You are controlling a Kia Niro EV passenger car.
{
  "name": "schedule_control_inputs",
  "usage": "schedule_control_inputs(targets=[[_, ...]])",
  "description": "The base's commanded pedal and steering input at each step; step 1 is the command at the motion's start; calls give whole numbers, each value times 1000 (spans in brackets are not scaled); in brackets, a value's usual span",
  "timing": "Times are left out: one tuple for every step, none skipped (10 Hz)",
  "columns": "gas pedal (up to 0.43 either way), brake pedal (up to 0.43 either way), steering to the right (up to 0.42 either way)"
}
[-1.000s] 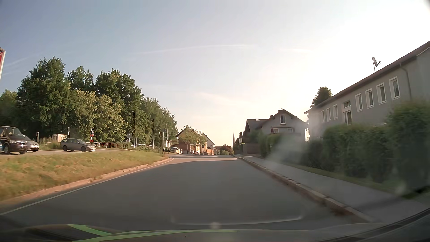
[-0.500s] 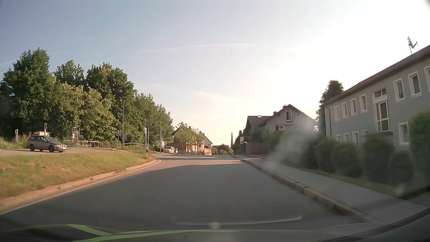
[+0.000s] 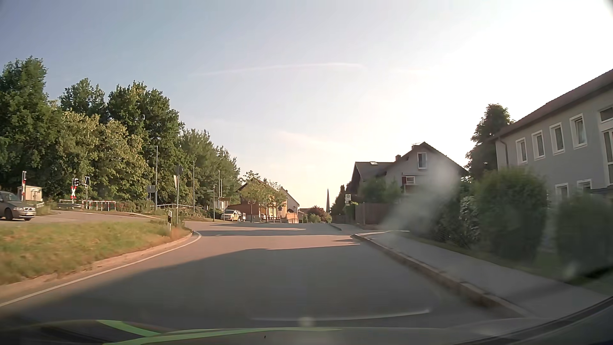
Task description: Follow the waypoints while adhering to traffic rules and regulations
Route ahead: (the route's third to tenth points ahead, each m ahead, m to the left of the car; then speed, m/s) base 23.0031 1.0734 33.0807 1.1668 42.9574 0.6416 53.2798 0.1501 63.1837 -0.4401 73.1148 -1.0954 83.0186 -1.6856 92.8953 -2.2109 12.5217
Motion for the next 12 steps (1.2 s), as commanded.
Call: schedule_control_inputs(targets=[[130,0,6],[138,0,6],[138,0,6],[138,0,6],[138,0,6],[138,0,6],[138,0,5],[138,0,5],[138,0,5],[138,0,5],[138,0,5],[138,0,5]])
